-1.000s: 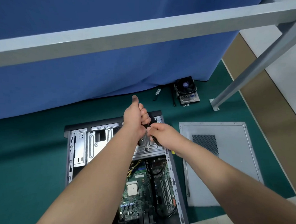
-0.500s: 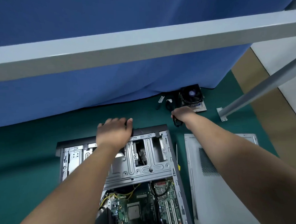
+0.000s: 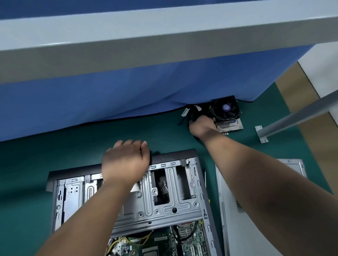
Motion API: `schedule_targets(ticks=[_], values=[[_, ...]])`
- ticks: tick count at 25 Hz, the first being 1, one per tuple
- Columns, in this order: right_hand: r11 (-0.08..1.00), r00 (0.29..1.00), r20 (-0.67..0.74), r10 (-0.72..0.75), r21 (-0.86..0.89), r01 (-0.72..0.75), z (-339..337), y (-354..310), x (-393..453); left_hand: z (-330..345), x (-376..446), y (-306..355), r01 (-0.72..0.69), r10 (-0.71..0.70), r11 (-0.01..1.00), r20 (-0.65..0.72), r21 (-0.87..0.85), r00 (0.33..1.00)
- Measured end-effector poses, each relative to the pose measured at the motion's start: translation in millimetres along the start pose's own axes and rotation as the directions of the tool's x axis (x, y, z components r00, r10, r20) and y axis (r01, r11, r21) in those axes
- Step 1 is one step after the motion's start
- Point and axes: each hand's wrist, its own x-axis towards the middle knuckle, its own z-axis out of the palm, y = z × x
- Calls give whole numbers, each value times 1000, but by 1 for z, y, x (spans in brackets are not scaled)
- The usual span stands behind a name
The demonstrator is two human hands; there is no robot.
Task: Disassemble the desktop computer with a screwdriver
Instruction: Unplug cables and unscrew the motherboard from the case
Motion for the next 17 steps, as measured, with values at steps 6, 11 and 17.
schedule_targets(ticks=[6,11,17], values=[[984,994,54,-95,159,86,-19,2,-32,-1,-2,1,7,-7,1000,14,-19,1000],[911,988,35,-153,393,127,-27,11,-96,-1,-1,-1,-30,31,999,13,-25,999],[902,927,-49,-372,218,373,14,57,-205,-10,-18,-15,-255,257,950,-16,-178,966]])
